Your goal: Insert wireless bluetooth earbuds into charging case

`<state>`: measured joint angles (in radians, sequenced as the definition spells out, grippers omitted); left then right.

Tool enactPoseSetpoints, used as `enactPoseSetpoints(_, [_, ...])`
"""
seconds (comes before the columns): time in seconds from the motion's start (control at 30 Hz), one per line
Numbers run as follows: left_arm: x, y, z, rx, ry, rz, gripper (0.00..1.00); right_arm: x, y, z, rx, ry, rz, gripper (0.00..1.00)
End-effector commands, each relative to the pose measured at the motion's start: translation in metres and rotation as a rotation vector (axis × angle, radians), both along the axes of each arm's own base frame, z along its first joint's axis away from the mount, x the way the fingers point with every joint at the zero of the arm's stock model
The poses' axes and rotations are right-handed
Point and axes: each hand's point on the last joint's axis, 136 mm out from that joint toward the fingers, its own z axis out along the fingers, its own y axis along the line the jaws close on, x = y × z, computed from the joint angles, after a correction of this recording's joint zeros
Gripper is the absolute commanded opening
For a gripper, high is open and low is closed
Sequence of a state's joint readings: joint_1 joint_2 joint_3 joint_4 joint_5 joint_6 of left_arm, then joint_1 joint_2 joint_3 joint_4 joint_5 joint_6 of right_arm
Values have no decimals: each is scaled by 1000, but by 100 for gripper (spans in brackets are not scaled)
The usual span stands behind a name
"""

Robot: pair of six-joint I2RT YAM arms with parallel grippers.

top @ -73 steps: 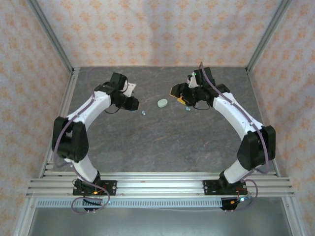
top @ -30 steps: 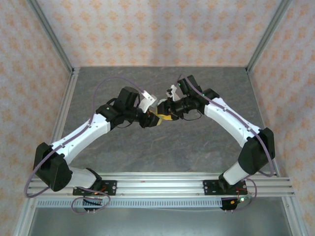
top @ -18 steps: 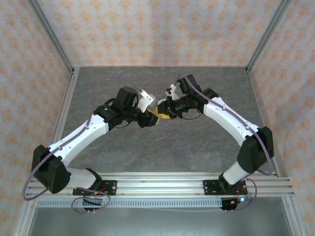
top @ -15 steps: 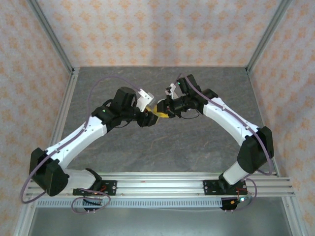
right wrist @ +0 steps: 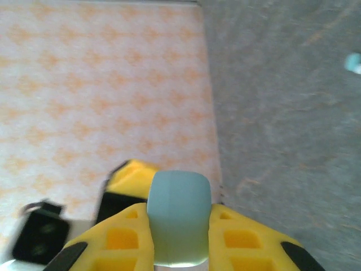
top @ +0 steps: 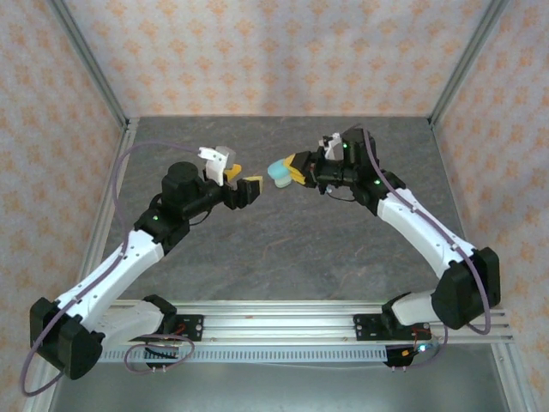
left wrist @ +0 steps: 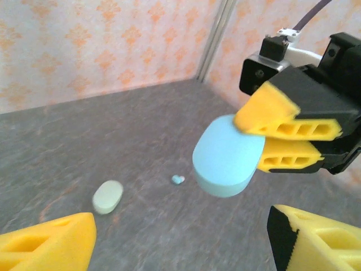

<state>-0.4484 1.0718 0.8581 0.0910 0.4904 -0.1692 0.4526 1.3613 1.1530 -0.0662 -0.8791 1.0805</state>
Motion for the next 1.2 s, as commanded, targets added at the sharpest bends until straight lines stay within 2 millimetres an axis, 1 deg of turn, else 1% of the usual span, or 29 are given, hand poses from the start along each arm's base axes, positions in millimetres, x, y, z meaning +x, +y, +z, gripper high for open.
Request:
enactPoseSetpoints(0.0, [-10, -27, 48, -149, -190, -159, 81, 5, 3, 47, 149, -66, -28, 10])
enactPoseSetpoints(0.03, [-11, -30, 51, -136, -222, -170, 81, 4, 4, 53, 167, -69, -20, 10])
enactPoseSetpoints(0.1, [-8, -35, 54, -101, -234, -189, 81, 1, 5, 61, 188, -74, -5, 10])
enactPoseSetpoints(0.17, [-4, -40, 53, -66, -224, -211, 80, -4, 5, 66, 199, -73, 8, 10])
enactPoseSetpoints(0.27, [2, -47, 49, -58, -232, -238, 77, -11, 6, 68, 207, -65, 40, 11])
enactPoseSetpoints(0.47, [4, -62, 55, -121, -287, -320, 71, -27, 7, 67, 221, -35, 102, 10])
enactPoseSetpoints(0.67, [2, -60, 61, -129, -311, -316, 62, -34, 7, 67, 237, -10, 132, 10])
enactPoseSetpoints(0.87, [-6, -55, 65, -134, -330, -316, 60, -37, 5, 68, 254, -3, 134, 10])
enactPoseSetpoints(0.9, [-7, -55, 65, -132, -328, -316, 57, -37, 5, 68, 258, -2, 134, 10])
enactPoseSetpoints(1.07, [-11, -54, 70, -131, -326, -329, 35, -37, 5, 70, 274, -2, 132, 10])
enactPoseSetpoints(1.13, [-11, -55, 69, -125, -319, -335, 29, -37, 4, 71, 277, -3, 131, 10])
enactPoseSetpoints(1.17, [-11, -55, 70, -124, -316, -335, 29, -37, 4, 72, 279, -4, 130, 10])
